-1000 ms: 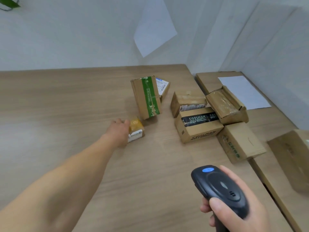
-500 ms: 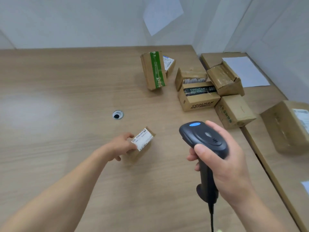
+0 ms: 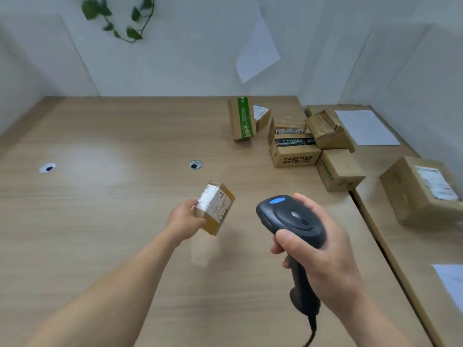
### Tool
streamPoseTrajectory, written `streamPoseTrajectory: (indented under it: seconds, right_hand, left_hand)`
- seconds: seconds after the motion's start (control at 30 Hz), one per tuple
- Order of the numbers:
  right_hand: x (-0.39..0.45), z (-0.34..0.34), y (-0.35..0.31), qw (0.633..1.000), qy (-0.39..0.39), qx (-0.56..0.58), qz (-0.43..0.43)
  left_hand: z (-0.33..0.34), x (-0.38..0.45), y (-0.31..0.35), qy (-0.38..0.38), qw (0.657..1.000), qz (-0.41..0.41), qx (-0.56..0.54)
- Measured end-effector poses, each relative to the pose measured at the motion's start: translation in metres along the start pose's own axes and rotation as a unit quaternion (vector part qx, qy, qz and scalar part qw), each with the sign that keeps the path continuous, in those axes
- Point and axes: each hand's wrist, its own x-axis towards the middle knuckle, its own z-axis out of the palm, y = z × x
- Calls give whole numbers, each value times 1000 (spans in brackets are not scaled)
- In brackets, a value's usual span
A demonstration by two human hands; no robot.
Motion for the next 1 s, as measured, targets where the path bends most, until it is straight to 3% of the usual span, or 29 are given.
streamPoseTrajectory:
  seconds: [0.17, 0.5, 1.0]
  right_hand:
    - [-43, 2, -5, 998, -63, -1, -21]
    - [-104, 67, -37, 974, -200, -24, -104]
    - [-271, 261, -76, 929, -329, 13, -168]
  left_hand:
    - [-66, -80, 18, -26, 990, 33, -137]
    - [-222, -231, 0, 68, 990, 50, -114]
    - [-376, -439, -154, 204, 969, 43, -132]
